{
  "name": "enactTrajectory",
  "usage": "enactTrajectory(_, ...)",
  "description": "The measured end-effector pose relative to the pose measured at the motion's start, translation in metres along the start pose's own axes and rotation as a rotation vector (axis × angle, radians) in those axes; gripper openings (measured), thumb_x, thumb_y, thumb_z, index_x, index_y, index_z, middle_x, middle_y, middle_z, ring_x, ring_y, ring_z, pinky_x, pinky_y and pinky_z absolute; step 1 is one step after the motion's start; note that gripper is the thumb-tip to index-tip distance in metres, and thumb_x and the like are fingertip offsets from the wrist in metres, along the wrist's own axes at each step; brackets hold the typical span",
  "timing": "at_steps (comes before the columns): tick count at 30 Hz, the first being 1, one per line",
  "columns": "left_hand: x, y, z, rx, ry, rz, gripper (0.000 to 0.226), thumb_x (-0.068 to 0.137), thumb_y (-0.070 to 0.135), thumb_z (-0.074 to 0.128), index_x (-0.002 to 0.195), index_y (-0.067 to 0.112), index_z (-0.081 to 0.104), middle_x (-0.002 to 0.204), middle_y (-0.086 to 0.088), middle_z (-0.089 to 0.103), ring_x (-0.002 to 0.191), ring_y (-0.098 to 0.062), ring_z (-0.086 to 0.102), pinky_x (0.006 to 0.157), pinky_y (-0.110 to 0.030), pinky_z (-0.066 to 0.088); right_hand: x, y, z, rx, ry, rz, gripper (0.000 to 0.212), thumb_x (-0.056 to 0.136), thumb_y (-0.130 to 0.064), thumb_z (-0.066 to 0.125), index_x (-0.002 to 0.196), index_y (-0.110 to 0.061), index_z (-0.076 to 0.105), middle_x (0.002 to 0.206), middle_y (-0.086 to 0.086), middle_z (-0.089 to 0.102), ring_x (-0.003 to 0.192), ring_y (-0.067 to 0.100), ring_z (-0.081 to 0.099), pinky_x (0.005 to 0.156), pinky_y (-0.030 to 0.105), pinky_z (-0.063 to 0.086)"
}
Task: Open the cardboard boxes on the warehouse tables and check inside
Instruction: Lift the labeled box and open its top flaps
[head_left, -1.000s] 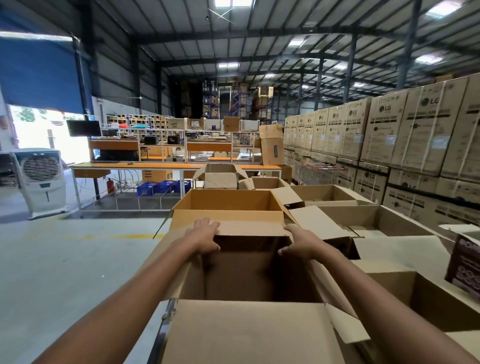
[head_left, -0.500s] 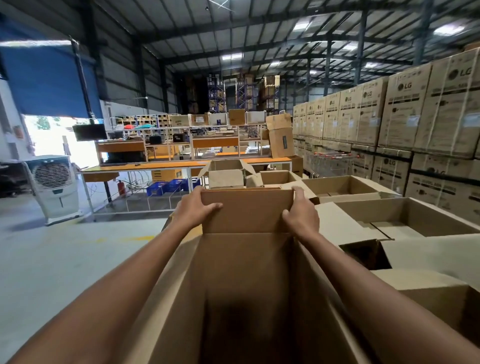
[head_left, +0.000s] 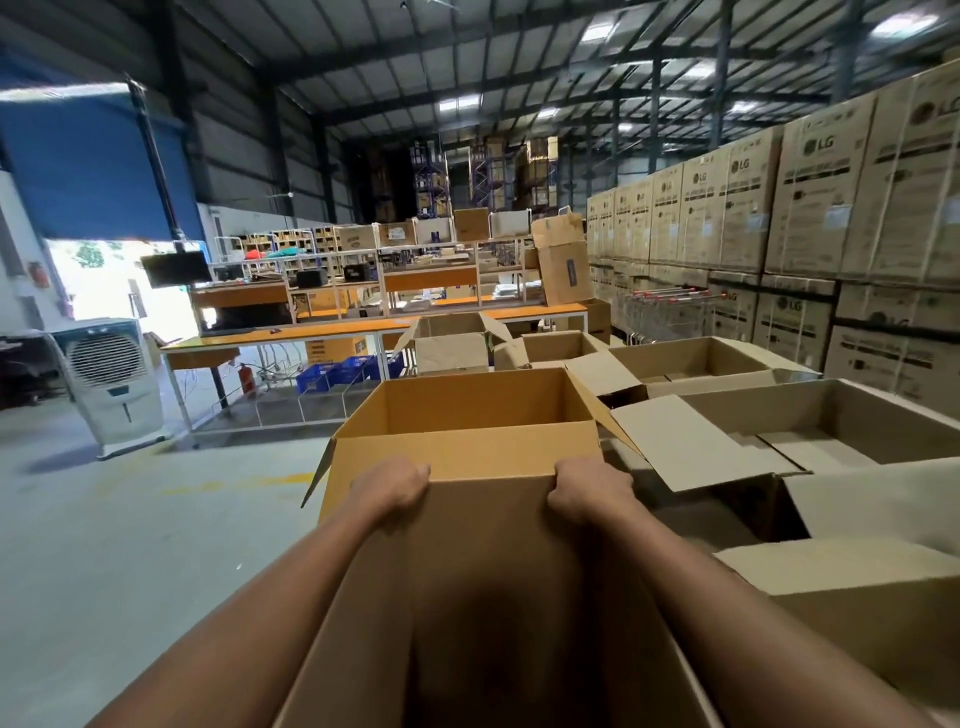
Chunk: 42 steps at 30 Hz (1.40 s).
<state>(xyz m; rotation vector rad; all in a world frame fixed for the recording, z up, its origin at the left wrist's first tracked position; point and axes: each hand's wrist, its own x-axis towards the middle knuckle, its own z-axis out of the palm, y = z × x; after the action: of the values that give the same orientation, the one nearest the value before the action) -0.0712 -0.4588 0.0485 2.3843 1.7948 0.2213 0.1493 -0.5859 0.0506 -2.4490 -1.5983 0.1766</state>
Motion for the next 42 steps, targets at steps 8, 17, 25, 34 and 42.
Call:
enactTrajectory(8, -0.025, 0.003, -0.015, -0.073, 0.026, -0.019, 0.059, 0.1, 0.057, 0.041, 0.138, 0.012, 0.049, 0.132, -0.01, 0.059, 0.12, -0.026, 0.057, 0.101, -0.041, 0.048, -0.018, -0.007, -0.018, 0.02, 0.015, -0.084, 0.031, 0.092, -0.041, 0.06, 0.119, -0.026, 0.056, 0.122, 0.003, 0.06, 0.115, 0.025, 0.053, 0.098, 0.048, 0.05)
enactTrajectory(17, -0.145, -0.003, -0.044, -0.245, -0.076, 0.144, 0.066, 0.099, 0.035, 0.058, 0.152, 0.007, 0.032, 0.157, -0.013, 0.039, 0.14, -0.028, 0.041, 0.11, -0.033, 0.034, -0.117, 0.006, -0.038, 0.015, 0.002, -0.145, 0.05, 0.092, -0.04, 0.065, 0.136, -0.019, 0.055, 0.134, 0.005, 0.058, 0.116, 0.022, 0.058, 0.098, 0.037, 0.052)
enactTrajectory(25, -0.299, -0.044, -0.033, -0.432, 0.047, 0.136, 0.057, 0.099, 0.051, 0.052, 0.141, 0.014, 0.053, 0.142, -0.006, 0.055, 0.126, -0.022, 0.053, 0.1, -0.037, 0.042, -0.25, 0.02, -0.02, 0.15, 0.148, -0.087, 0.06, 0.089, -0.072, 0.046, 0.116, -0.023, 0.07, 0.117, 0.003, 0.067, 0.103, 0.022, 0.062, 0.089, 0.043, 0.055)
enactTrajectory(34, -0.366, -0.022, 0.016, -0.431, 0.629, 0.07, 0.048, 0.096, 0.045, 0.032, 0.103, 0.013, 0.067, 0.11, -0.006, 0.063, 0.09, -0.022, 0.06, 0.081, -0.044, 0.053, -0.336, 0.0, 0.01, 0.017, 0.51, -0.102, 0.058, 0.103, -0.053, 0.022, 0.109, -0.025, 0.072, 0.148, 0.01, 0.049, 0.138, 0.031, 0.035, 0.105, 0.051, 0.034)
enactTrajectory(42, -0.393, -0.022, 0.006, -0.339, 0.449, 0.065, 0.065, 0.102, 0.056, 0.033, 0.156, 0.022, 0.021, 0.164, -0.009, 0.021, 0.151, -0.032, 0.019, 0.117, -0.059, 0.018, -0.373, -0.005, 0.022, -0.005, 0.443, -0.163, 0.055, 0.1, -0.059, 0.03, 0.136, -0.024, 0.053, 0.161, 0.012, 0.028, 0.152, 0.032, 0.011, 0.117, 0.062, 0.014)
